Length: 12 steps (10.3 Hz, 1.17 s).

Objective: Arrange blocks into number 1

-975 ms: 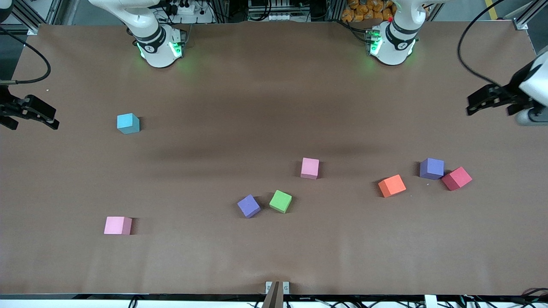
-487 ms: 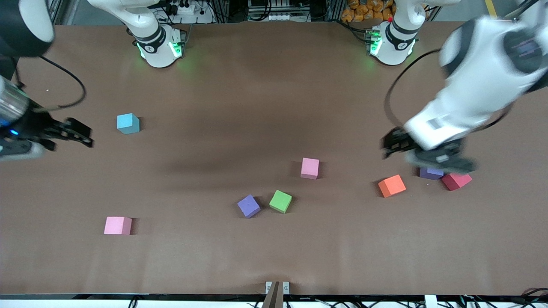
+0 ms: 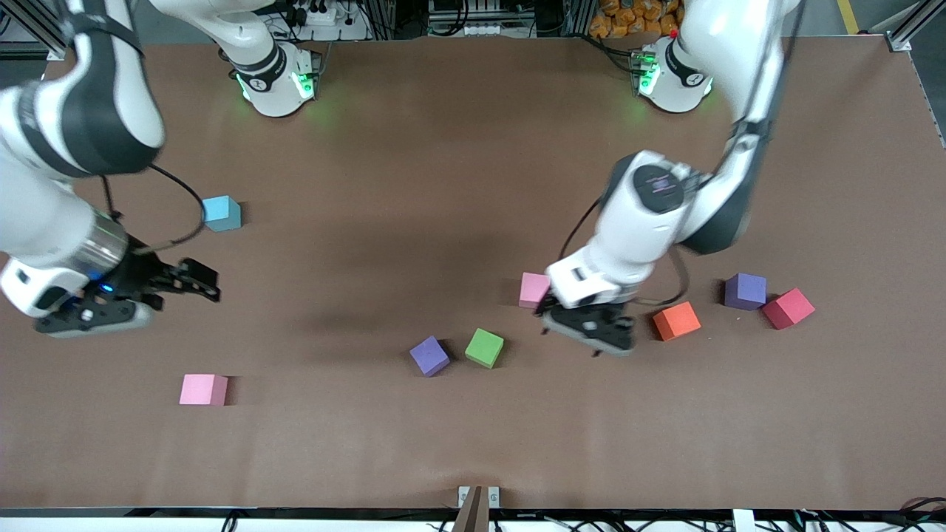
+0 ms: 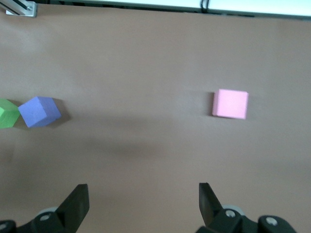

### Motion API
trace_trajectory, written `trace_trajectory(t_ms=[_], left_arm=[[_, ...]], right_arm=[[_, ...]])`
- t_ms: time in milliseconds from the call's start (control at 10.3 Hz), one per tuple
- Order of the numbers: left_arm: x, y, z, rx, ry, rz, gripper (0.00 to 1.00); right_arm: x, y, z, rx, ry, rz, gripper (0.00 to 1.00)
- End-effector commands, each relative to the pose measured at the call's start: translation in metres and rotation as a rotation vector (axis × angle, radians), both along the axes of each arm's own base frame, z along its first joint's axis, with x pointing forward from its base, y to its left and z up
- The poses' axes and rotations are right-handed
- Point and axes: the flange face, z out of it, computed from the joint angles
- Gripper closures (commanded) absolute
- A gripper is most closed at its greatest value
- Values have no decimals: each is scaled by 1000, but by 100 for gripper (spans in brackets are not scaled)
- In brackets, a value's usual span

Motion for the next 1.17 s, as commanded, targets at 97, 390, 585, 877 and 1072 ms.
trace_trajectory(t_ms=[97, 390, 585, 877, 1072], left_arm=[[-2, -54, -60, -45, -42, -27, 0], [-9, -70, -100, -37, -81, -51, 0], [-12, -79, -114, -38, -83, -61, 0], [-23, -90, -131, -30, -66, -76, 0], [-24, -97, -143, -39, -61, -77, 0]], right_arm=[[19, 21, -29, 14, -39, 17, 0], [30, 42, -56, 15, -72, 37, 0], [34, 54, -67, 18, -98, 49, 0], [35, 65, -79, 40, -83, 41, 0], [36, 69, -81, 84, -90, 23, 0]])
